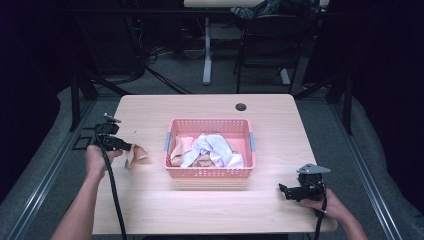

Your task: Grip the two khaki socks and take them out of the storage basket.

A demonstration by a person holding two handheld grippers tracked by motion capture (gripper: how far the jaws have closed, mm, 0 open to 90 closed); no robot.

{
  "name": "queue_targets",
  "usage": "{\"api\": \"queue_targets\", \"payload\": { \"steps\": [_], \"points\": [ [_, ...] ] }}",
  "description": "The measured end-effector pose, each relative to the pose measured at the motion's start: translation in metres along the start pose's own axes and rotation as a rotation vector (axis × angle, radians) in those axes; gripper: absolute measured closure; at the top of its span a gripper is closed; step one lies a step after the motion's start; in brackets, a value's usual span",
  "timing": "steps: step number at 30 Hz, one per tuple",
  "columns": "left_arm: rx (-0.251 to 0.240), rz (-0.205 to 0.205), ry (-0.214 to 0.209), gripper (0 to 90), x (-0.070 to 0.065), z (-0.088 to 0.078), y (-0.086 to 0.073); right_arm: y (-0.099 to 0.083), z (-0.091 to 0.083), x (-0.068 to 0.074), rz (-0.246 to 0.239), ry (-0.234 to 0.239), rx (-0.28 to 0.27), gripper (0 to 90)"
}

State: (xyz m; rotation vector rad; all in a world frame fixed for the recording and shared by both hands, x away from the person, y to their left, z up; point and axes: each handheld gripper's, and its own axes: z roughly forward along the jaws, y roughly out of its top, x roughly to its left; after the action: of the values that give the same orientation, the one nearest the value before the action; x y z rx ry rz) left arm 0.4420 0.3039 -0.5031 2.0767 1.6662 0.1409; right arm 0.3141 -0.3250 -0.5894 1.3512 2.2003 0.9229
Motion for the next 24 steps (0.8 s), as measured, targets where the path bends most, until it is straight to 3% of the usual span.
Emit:
{"api": "queue_targets", "payload": {
  "steps": [2, 6, 9, 13, 18, 24],
  "points": [
    [0.005, -0.007, -0.009, 86.6, 0.002, 0.005, -0.003, 0.000, 0.000, 0.000, -0.002, -0.001, 0.002, 0.0],
    [0.022, -0.010, -0.029, 72.0, 0.003, 0.014, -0.006, 0.000, 0.000, 0.000, -0.002, -0.002, 0.002, 0.0],
    [0.014, -0.013, -0.004, 50.7, 0.002, 0.010, -0.006, 0.000, 0.000, 0.000, -0.002, -0.001, 0.002, 0.0],
    [-0.024, 0.004, 0.010, 23.9, -0.004, -0.008, -0.002, 0.000, 0.000, 0.000, -0.003, 0.002, 0.002, 0.0],
    [-0.070, 0.057, 0.008, 14.5, -0.022, -0.034, 0.009, 0.000, 0.000, 0.000, 0.000, -0.001, 0.000, 0.0],
    [-0.104, 0.150, -0.013, 4.0, -0.056, -0.052, 0.023, 0.000, 0.000, 0.000, -0.003, 0.002, 0.003, 0.0]
  ]
}}
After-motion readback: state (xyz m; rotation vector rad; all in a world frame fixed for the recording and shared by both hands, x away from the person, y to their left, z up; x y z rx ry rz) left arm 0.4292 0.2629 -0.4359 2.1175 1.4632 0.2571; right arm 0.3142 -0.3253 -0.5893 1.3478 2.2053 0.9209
